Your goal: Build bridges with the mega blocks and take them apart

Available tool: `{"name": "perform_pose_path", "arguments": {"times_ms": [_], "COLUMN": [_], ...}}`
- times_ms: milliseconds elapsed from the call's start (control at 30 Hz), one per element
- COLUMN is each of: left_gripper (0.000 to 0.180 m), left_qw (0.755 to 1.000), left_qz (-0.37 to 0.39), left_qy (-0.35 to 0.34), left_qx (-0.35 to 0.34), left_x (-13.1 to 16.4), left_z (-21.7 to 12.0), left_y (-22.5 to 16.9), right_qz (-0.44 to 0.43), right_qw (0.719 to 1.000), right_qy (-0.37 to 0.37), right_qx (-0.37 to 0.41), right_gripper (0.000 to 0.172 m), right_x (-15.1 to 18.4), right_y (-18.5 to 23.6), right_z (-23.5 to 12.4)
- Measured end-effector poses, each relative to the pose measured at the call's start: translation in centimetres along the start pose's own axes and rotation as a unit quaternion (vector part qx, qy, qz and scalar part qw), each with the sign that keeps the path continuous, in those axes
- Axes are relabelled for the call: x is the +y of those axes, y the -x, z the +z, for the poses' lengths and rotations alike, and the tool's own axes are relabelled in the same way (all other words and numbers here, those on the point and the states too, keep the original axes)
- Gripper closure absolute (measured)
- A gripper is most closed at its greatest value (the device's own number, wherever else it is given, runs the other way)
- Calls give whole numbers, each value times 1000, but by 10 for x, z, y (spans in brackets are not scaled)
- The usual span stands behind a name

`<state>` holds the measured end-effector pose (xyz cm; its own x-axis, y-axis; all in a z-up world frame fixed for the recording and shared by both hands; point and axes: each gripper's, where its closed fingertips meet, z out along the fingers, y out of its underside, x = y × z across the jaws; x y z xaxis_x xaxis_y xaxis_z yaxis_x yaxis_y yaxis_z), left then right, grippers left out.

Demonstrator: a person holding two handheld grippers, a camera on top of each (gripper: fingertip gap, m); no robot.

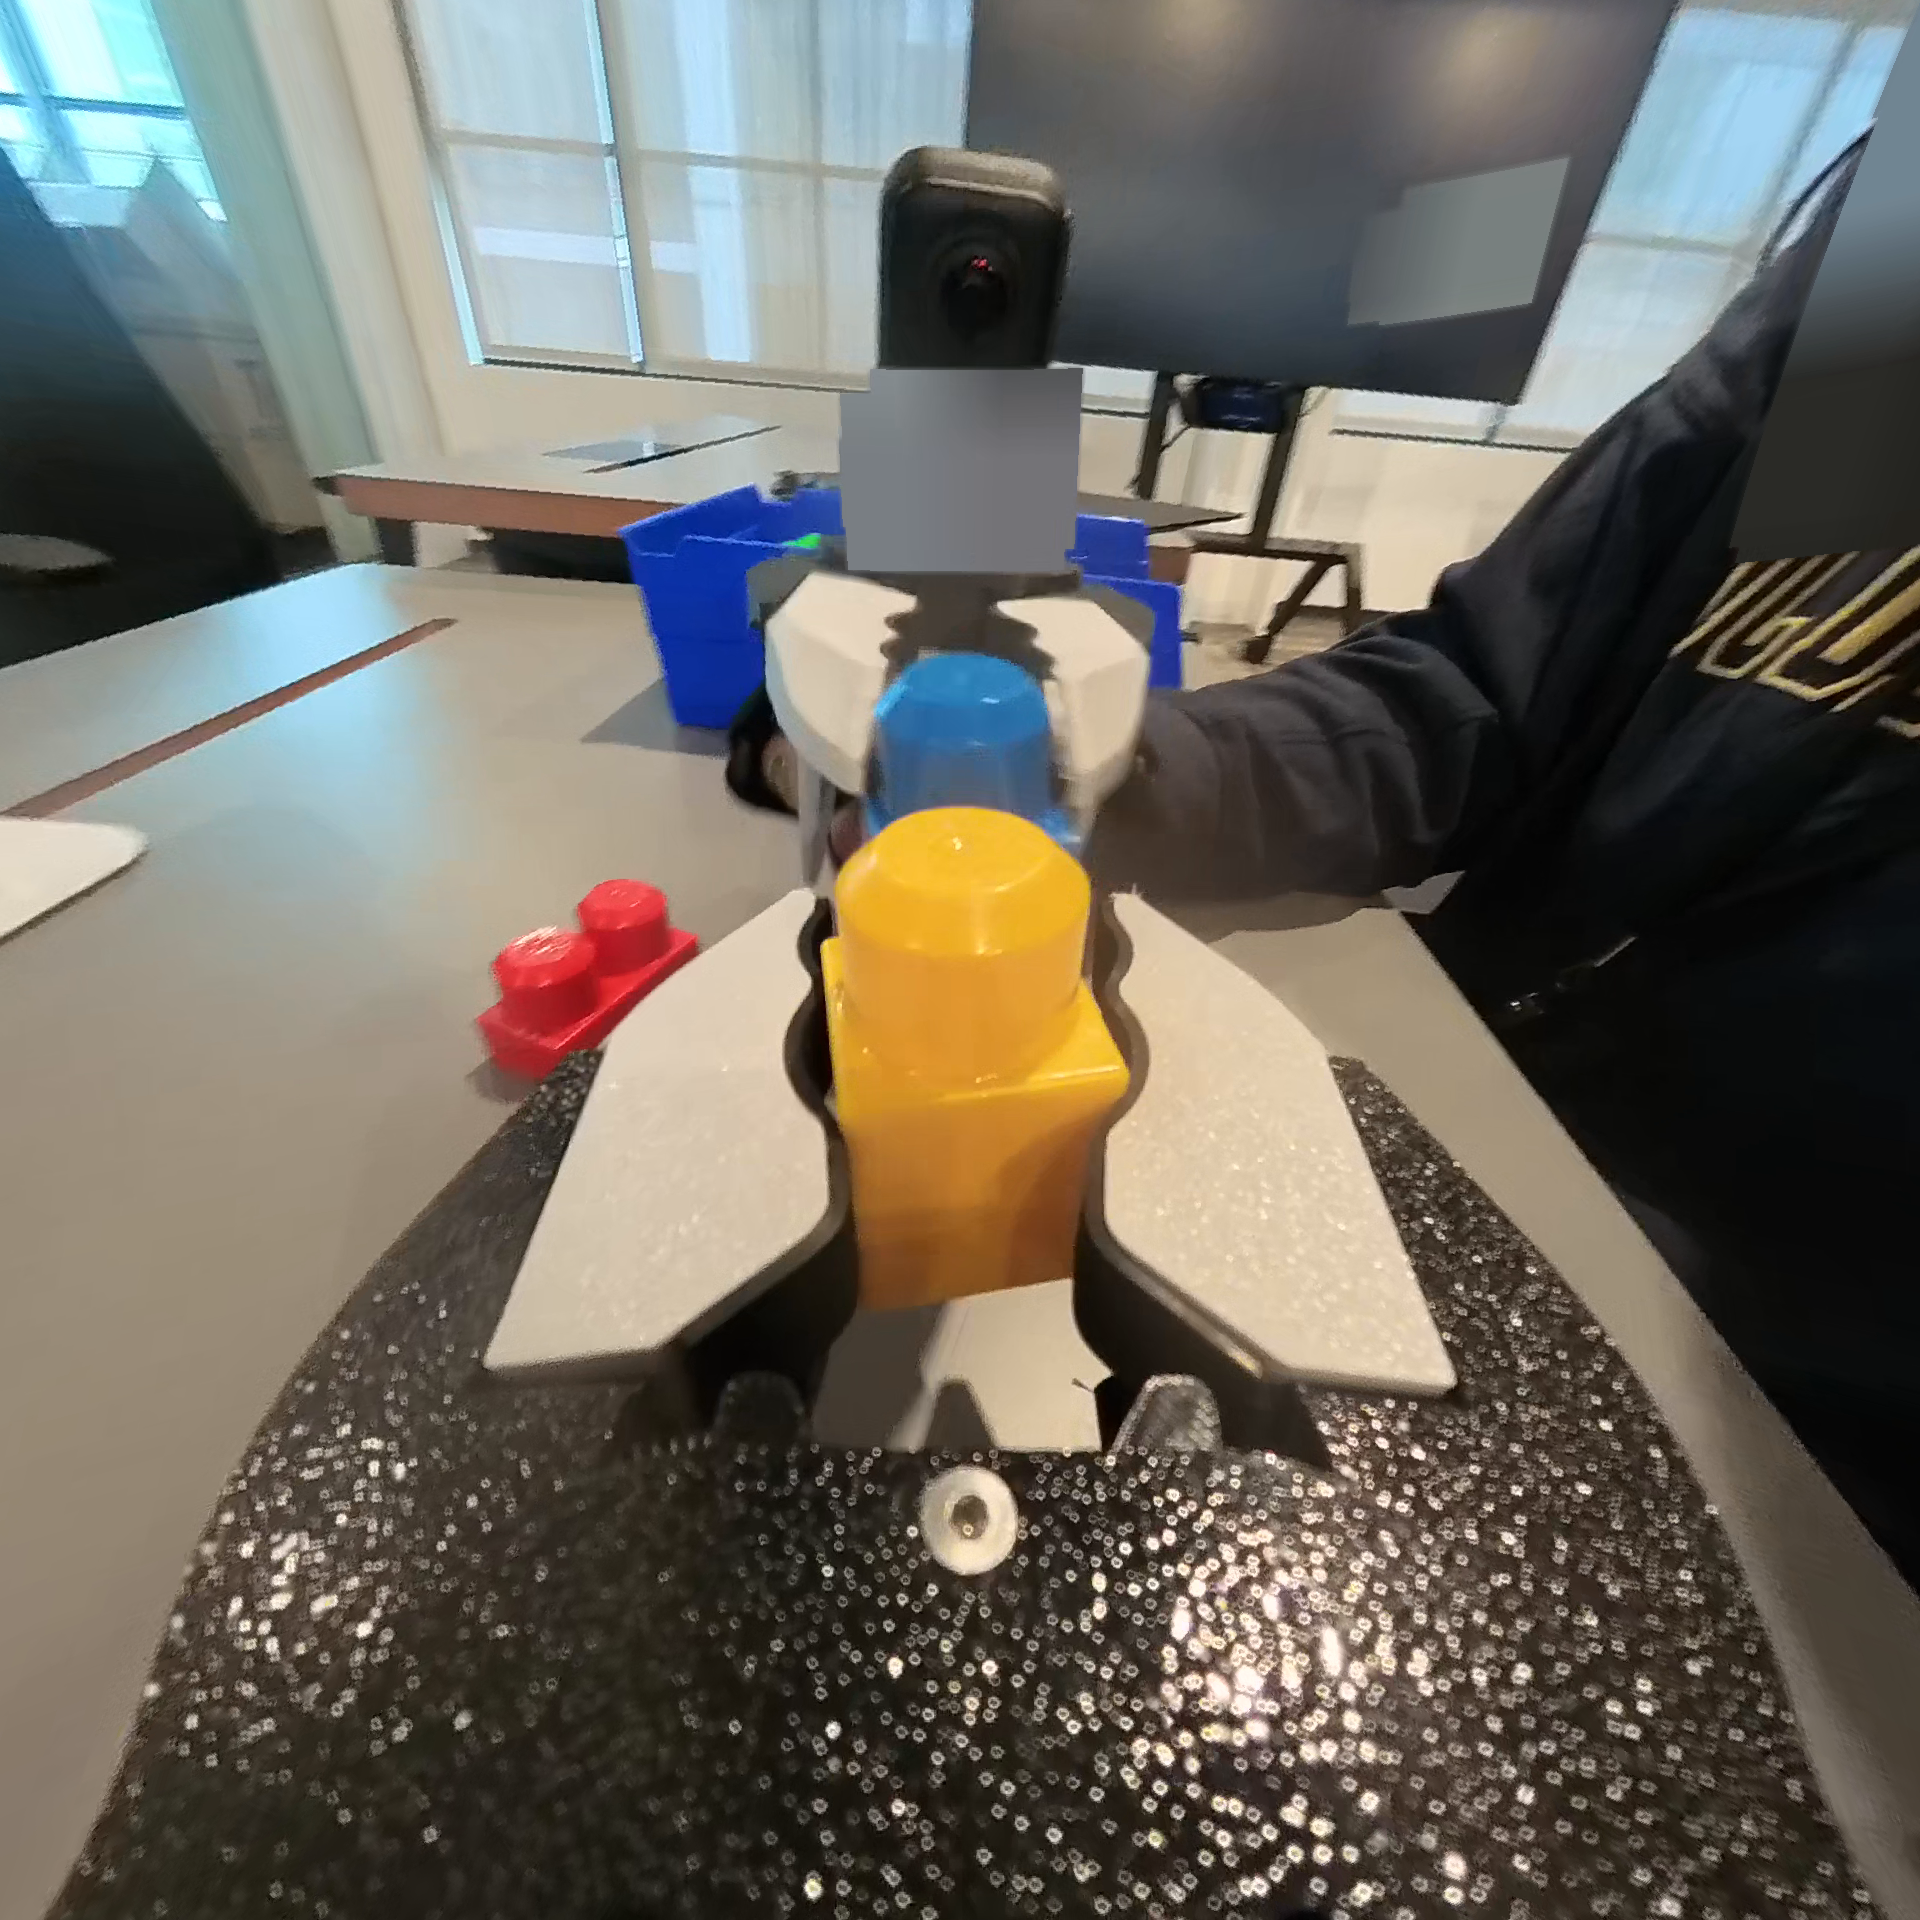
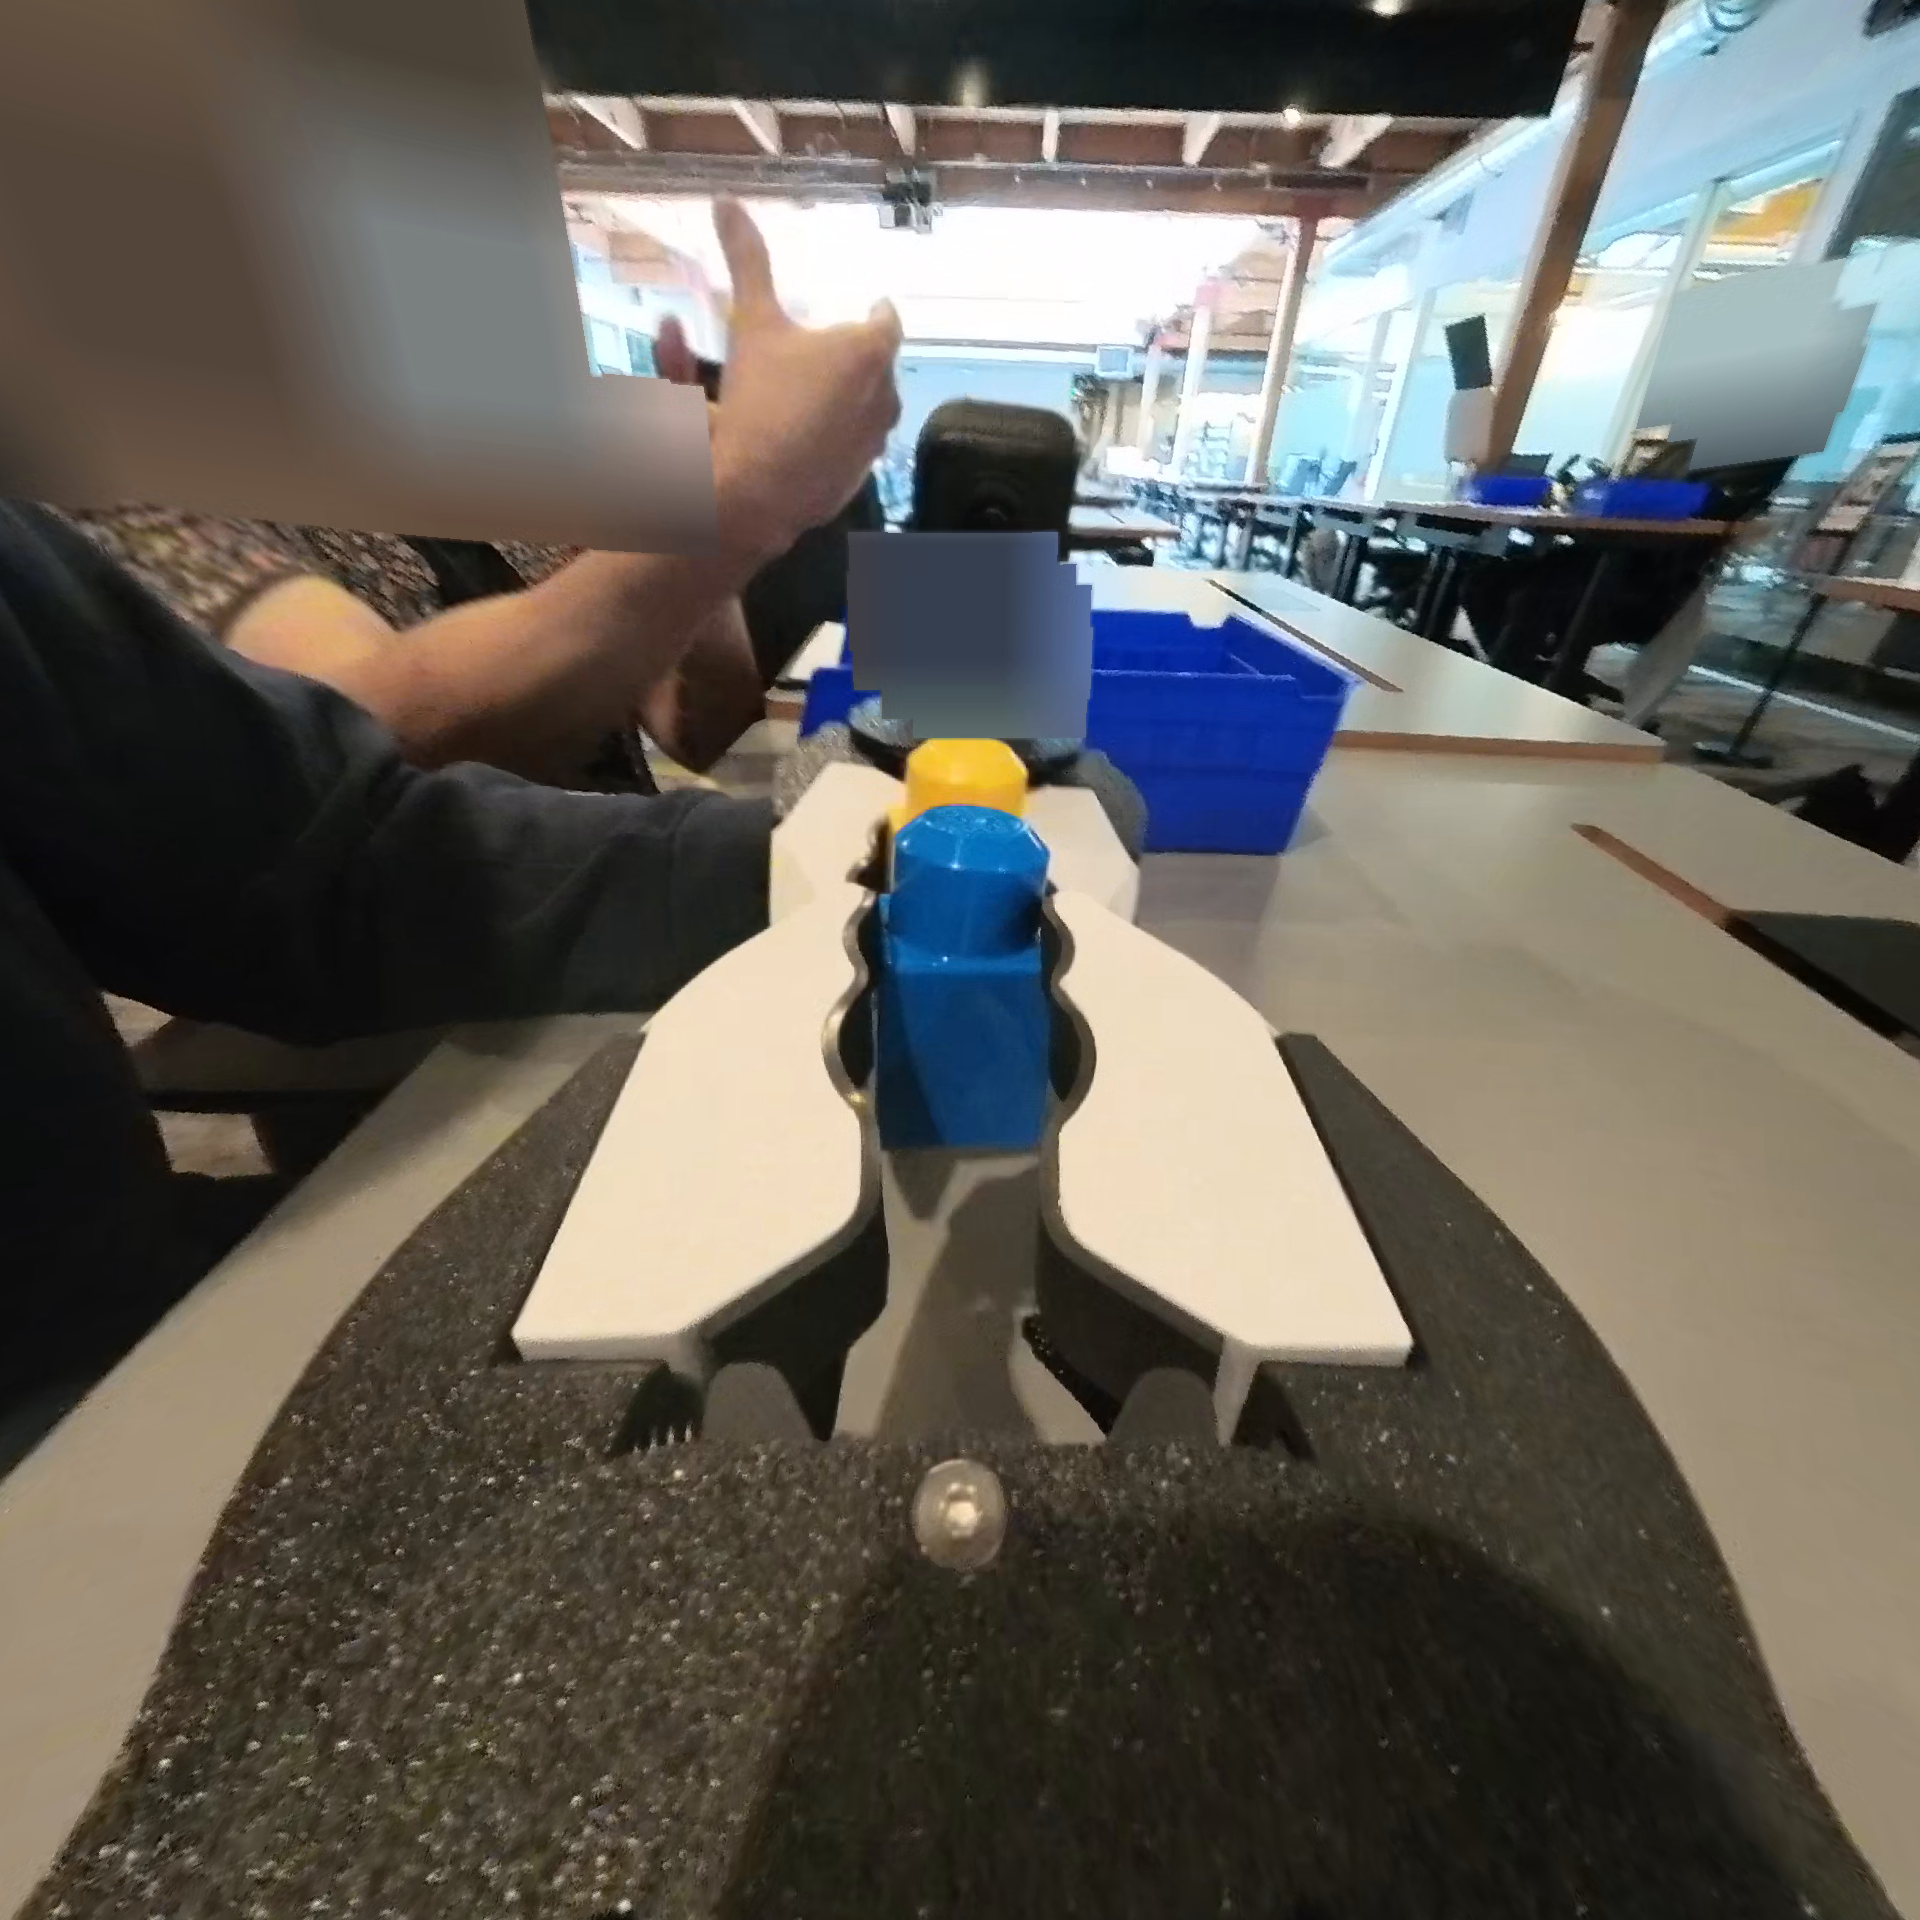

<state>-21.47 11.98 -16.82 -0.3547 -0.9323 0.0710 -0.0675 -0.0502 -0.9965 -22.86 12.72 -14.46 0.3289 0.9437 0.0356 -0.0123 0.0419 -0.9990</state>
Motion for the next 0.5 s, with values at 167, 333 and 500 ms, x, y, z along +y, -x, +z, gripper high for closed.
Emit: {"name": "perform_pose_path", "arguments": {"times_ms": [167, 333, 500], "left_gripper": [133, 133, 133], "left_qw": [999, 997, 995], "left_qz": [8, 9, 7], "left_qy": [26, 52, 83], "left_qx": [-38, -48, -47], "left_x": [5, 15, 26], "left_z": [-11, -11, -8], "left_y": [10, 13, 13], "right_qz": [7, -8, -54], "right_qw": [994, 977, 973], "right_qy": [105, 209, 225], "right_qx": [41, 32, 18], "right_gripper": [143, 143, 145], "right_x": [32, 68, 79], "right_y": [-22, -21, -18], "right_z": [-16, -20, -19]}}
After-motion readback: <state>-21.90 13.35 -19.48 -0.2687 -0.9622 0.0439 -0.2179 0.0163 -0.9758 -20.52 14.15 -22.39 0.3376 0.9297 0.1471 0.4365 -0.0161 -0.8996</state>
